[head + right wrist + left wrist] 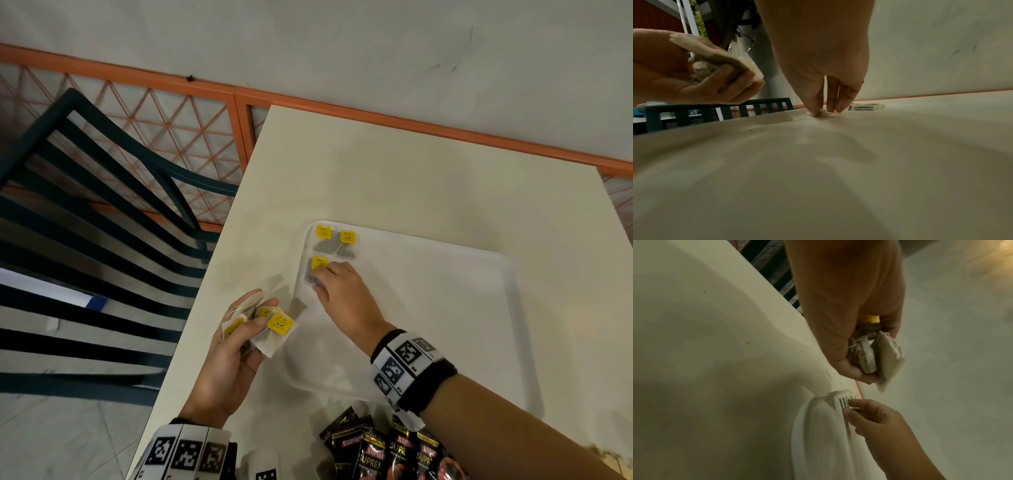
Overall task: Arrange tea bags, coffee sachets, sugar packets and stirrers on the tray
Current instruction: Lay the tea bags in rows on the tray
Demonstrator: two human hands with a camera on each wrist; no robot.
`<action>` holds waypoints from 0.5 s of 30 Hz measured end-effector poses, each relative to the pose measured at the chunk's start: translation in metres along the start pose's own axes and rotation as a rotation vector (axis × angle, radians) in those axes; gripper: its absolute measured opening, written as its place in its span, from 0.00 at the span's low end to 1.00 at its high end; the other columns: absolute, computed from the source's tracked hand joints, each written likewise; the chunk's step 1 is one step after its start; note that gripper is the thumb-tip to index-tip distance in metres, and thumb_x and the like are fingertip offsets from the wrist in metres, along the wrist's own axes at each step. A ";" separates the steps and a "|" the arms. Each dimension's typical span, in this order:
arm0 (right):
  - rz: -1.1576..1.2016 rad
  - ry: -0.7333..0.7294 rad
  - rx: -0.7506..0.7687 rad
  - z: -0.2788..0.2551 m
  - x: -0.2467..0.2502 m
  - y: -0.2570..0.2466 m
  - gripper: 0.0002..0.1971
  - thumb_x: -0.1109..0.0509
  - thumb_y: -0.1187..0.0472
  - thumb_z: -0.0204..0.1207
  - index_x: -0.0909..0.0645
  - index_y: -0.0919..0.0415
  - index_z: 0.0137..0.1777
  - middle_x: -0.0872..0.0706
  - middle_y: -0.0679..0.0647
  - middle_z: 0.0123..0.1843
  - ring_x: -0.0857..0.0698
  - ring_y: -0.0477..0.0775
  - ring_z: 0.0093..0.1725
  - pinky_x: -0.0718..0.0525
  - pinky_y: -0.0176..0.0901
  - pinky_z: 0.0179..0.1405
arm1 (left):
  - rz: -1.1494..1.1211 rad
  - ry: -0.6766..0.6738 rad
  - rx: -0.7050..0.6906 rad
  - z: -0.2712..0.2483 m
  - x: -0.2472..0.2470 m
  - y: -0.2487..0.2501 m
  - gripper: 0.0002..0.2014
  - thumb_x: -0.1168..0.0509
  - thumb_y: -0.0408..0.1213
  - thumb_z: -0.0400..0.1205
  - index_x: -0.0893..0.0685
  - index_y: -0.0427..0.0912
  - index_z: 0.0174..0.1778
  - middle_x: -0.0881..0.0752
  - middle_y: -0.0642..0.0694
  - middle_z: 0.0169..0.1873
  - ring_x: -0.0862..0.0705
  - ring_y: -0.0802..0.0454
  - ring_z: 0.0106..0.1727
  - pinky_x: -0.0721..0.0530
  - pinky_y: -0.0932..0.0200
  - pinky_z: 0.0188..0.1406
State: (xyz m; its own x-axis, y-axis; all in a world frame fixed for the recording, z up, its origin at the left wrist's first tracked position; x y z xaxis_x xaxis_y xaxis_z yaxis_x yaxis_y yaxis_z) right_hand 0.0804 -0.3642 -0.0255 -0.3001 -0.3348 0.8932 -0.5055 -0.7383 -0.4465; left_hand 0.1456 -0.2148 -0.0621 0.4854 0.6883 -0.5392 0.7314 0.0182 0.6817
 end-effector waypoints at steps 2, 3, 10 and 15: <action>0.005 -0.035 -0.031 0.000 0.001 0.004 0.12 0.37 0.65 0.79 0.17 0.65 0.58 0.15 0.63 0.54 0.21 0.66 0.54 0.23 0.53 0.55 | 0.004 -0.011 0.004 -0.001 -0.002 0.000 0.23 0.35 0.28 0.71 0.20 0.44 0.63 0.12 0.42 0.54 0.12 0.48 0.51 0.12 0.59 0.44; 0.012 -0.053 -0.043 0.000 0.001 0.006 0.12 0.38 0.65 0.80 0.18 0.65 0.60 0.16 0.62 0.56 0.22 0.65 0.56 0.25 0.51 0.57 | 0.007 -0.014 0.002 -0.001 -0.002 0.001 0.25 0.31 0.28 0.68 0.20 0.45 0.62 0.12 0.42 0.54 0.12 0.48 0.51 0.12 0.59 0.44; 0.035 -0.100 -0.067 0.005 -0.005 0.009 0.12 0.39 0.63 0.81 0.19 0.63 0.60 0.17 0.60 0.58 0.24 0.62 0.57 0.27 0.49 0.57 | -0.007 -0.027 0.008 -0.002 -0.007 0.001 0.20 0.34 0.28 0.73 0.19 0.46 0.61 0.12 0.42 0.56 0.13 0.48 0.54 0.12 0.61 0.42; 0.051 -0.098 -0.065 0.004 0.001 0.005 0.11 0.38 0.62 0.80 0.19 0.63 0.59 0.17 0.59 0.56 0.23 0.61 0.56 0.25 0.48 0.56 | 0.015 -0.060 0.026 -0.003 -0.012 0.000 0.33 0.24 0.36 0.59 0.20 0.46 0.63 0.12 0.43 0.56 0.12 0.50 0.53 0.12 0.60 0.41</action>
State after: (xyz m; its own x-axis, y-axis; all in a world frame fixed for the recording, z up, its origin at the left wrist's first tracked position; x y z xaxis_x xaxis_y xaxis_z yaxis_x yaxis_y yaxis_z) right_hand 0.0806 -0.3703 -0.0265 -0.2480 -0.4289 0.8686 -0.5435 -0.6806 -0.4912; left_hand 0.1387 -0.2210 -0.0541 0.5234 0.6437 -0.5583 0.7358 -0.0111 0.6771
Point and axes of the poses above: each hand's wrist, its own z-axis towards the middle knuckle, its own x-axis out of the back of the hand, y = z × x, the point moved 10 cm from there along z, towards the middle knuckle
